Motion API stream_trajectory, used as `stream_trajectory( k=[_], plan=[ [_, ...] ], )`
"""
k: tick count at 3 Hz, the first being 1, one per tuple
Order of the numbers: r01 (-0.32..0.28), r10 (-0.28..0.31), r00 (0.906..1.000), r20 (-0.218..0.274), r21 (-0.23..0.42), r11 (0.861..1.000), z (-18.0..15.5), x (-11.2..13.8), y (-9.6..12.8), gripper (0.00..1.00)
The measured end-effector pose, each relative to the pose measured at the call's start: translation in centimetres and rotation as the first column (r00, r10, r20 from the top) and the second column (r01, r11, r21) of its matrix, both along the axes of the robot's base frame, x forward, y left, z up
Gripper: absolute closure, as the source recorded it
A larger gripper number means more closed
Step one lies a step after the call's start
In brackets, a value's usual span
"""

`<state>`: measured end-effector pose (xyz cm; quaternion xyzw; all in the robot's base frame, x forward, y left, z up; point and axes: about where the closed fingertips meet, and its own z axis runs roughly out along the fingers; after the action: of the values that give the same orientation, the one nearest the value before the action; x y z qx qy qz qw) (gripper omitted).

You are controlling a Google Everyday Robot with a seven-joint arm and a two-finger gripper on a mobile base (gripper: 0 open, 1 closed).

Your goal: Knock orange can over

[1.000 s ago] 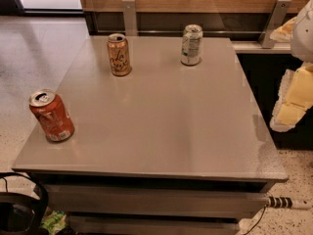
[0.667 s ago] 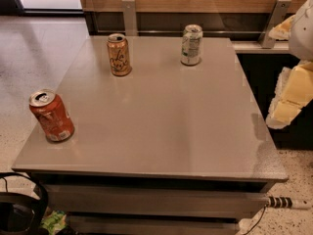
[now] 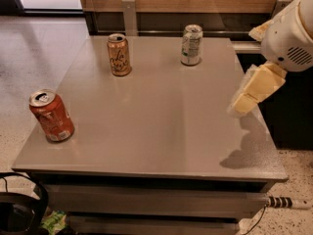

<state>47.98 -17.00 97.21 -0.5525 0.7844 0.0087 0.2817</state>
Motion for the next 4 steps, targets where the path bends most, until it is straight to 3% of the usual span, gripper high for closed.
stream_trajectory(
  k=[1,2,3,4],
  plan=[
    [0.019,-0.026,0.9988,0.041,0.162,0.987,-1.9,1.4,2.0,0.00],
    [0.006,-0.049,0.9918,0.118,0.334,0.943,-2.7,4.0,3.8,0.00],
    [-0.038,-0.069,0.9742,0.215,0.457,0.888,-2.1,7.5,5.8,0.00],
    [-0.081,-0.083,0.9565,0.280,0.529,0.845,-1.3,10.0,7.4,0.00]
  ],
)
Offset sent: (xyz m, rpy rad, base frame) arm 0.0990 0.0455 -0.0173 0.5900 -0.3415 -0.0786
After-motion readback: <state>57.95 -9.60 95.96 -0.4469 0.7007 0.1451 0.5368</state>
